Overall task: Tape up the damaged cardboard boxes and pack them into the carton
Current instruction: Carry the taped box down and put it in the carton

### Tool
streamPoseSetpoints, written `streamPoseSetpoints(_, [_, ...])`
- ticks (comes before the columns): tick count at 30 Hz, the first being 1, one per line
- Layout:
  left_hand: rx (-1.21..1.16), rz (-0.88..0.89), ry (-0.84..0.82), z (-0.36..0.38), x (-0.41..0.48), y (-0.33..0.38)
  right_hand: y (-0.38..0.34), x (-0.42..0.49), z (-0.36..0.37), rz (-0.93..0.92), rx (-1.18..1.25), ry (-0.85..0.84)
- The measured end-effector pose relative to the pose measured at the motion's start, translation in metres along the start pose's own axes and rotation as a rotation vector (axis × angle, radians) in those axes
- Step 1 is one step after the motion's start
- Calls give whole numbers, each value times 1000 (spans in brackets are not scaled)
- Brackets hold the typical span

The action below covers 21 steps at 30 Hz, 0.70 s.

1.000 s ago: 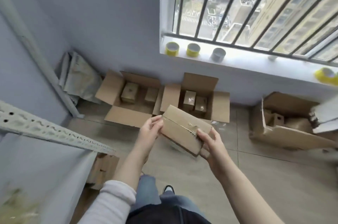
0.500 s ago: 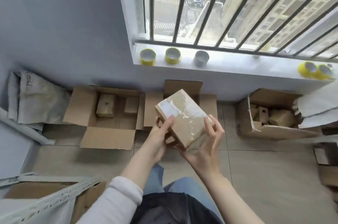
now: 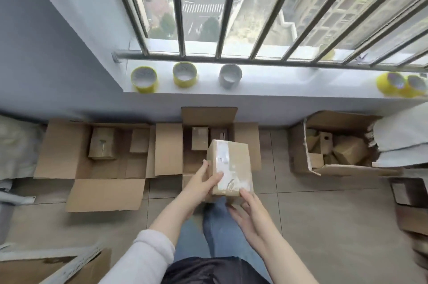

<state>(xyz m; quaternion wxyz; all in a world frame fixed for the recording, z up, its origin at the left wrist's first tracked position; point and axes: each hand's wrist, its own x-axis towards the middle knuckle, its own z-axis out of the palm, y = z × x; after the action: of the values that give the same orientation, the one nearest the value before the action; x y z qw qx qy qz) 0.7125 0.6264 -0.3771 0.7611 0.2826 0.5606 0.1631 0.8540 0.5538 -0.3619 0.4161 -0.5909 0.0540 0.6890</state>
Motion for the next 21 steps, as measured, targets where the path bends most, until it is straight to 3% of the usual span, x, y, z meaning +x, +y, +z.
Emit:
streamPoseSetpoints(10, [-122, -149, 257, 10, 228, -104, 15, 262, -59, 52, 74, 178])
streamPoseSetpoints(15, [-52, -114, 313, -17, 368, -159, 46, 405, -82, 75, 173, 220])
streamPoseSetpoints(21, [-96, -102, 303, -41, 462, -202, 74, 515, -93, 23, 237, 232])
